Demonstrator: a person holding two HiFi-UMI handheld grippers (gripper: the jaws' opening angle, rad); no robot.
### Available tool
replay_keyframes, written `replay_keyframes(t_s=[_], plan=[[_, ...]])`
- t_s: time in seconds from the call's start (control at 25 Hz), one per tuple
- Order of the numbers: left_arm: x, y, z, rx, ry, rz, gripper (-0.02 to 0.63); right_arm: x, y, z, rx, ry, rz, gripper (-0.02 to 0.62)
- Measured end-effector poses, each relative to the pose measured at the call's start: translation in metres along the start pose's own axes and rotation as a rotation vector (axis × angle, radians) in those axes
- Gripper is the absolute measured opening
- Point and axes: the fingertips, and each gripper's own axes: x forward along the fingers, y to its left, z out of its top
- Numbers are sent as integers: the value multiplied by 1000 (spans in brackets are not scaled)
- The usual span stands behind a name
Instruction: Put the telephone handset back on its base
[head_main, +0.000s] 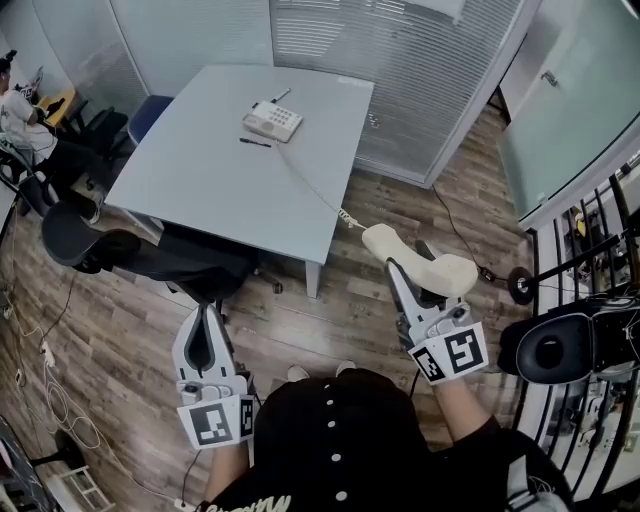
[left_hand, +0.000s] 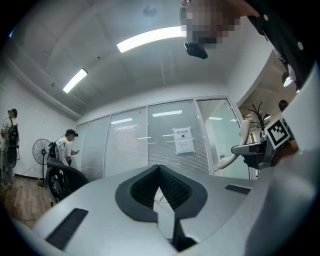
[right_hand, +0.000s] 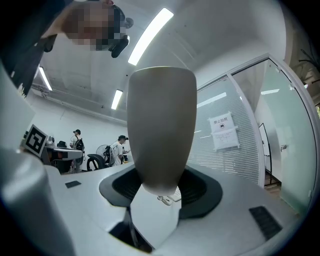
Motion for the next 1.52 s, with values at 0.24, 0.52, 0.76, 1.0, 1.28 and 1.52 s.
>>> replay_keyframes(t_s=[0.24, 0.52, 0.76, 1.0, 1.28, 1.52], plan=[[0, 17, -10, 2, 5, -49, 14, 0, 9, -8, 15, -11, -57, 229], [13, 18, -18, -3, 17, -113, 14, -5, 9, -12, 21, -7, -109, 229], [41, -1, -20, 0, 6, -133, 14, 3, -15, -16, 25, -18, -120, 229], [83, -20, -19, -5, 19, -119, 14, 28, -57, -15, 45, -12, -106, 229], [117, -42, -26, 8, 15, -104, 14, 50, -95, -26, 53, -16, -84, 229], [166, -68, -27, 18, 20, -96, 14, 77, -137, -29, 54, -6, -49, 229]])
